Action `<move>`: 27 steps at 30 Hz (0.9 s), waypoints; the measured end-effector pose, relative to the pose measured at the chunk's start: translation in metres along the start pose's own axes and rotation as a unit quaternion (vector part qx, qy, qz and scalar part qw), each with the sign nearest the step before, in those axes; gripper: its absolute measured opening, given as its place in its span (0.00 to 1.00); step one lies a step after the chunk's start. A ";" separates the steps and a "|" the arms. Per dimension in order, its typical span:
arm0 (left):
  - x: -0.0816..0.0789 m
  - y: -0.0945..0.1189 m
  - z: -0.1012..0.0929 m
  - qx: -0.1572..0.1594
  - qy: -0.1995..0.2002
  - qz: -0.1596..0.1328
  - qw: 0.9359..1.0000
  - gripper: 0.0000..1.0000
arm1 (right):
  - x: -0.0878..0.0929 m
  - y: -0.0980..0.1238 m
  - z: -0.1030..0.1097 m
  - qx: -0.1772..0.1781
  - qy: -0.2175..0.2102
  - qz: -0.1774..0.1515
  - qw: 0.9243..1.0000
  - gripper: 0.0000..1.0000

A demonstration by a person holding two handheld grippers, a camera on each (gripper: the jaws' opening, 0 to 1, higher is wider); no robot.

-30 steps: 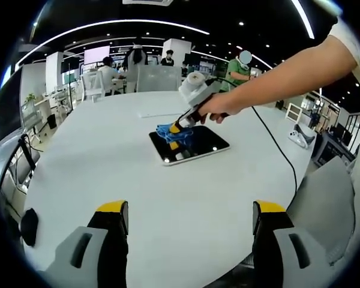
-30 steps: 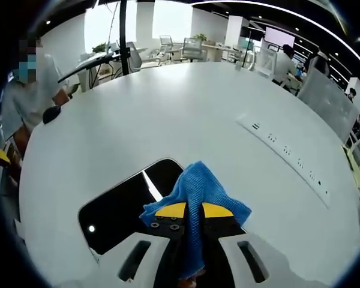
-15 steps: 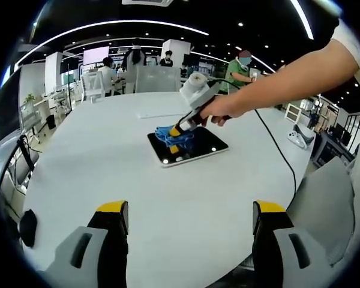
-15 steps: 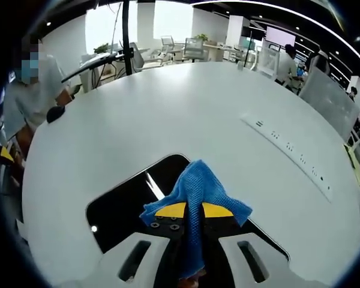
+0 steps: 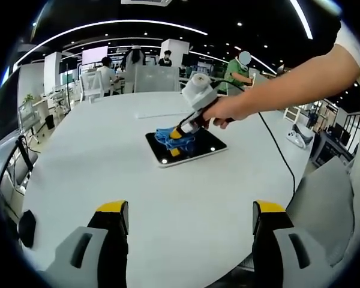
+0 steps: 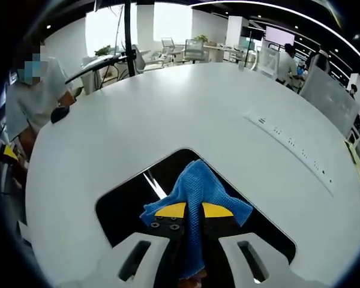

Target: Wipe the mirror surface with the cleaning cloth until all visible marks leave the cleaned area.

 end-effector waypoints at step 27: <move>0.002 -0.001 0.001 0.004 -0.003 0.004 1.000 0.86 | 0.011 0.018 0.024 -0.023 -0.014 -0.008 1.000 0.03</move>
Point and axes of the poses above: the point that each gripper's makers call its tool centre point, and the gripper's own axes: y roughly backward along the fingers, z roughly to its left, x roughly out of its underside, the point moved 9 cm from there along y, roughly backward along the fingers, and after that the axes turned 14 degrees about y, right-handed, at the moved point
